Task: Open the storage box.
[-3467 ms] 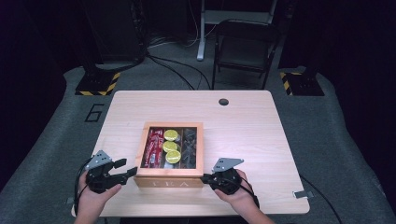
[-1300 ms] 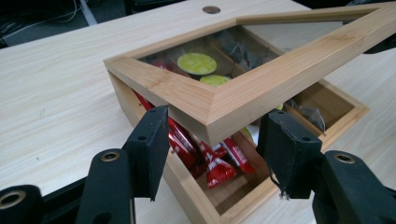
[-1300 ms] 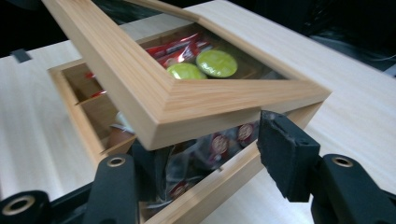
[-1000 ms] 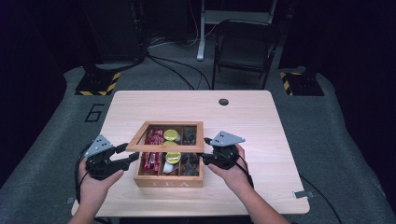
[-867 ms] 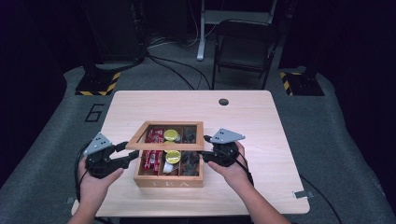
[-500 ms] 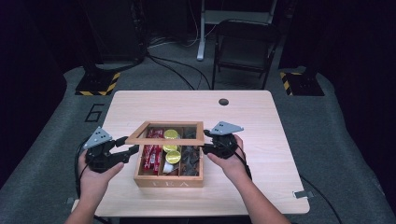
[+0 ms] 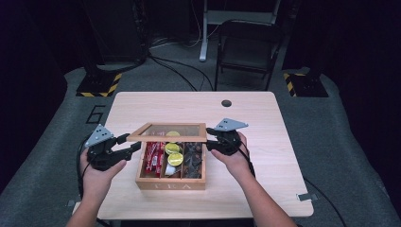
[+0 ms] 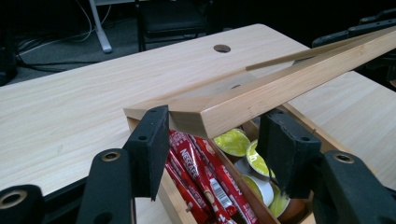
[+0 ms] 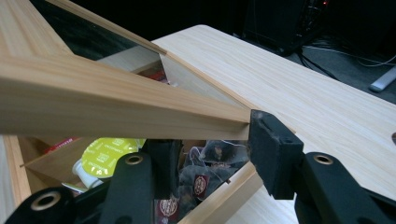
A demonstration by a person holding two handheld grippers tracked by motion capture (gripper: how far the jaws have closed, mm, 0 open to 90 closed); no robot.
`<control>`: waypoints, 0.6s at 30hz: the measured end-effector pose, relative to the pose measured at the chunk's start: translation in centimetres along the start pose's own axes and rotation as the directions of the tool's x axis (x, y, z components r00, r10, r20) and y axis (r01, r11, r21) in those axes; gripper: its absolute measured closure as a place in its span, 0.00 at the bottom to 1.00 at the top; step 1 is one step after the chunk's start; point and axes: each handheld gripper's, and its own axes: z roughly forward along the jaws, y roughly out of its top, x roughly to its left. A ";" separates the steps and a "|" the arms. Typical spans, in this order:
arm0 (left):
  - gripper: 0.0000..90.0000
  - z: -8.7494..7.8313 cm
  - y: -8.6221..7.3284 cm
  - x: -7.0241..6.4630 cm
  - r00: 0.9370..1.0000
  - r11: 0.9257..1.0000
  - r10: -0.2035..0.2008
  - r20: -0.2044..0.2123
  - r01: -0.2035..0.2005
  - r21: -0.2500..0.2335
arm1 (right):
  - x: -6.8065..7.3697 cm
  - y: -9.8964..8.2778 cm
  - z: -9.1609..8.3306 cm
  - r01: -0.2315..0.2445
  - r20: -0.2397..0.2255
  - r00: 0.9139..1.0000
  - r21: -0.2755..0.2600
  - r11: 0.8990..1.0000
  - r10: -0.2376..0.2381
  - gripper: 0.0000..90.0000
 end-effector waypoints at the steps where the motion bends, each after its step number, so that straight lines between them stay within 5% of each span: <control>1: 0.49 0.0 0.0 0.0 1.000 1.000 -0.003 0.000 0.003 -0.001 | 0.0 0.0 0.0 -0.012 0.001 1.000 -0.004 1.000 0.012 0.60; 18: 0.49 0.5 -1.6 0.1 0.998 0.998 -0.057 -0.025 0.056 -0.021 | -0.1 0.4 0.1 0.016 0.008 1.000 0.011 1.000 -0.016 0.61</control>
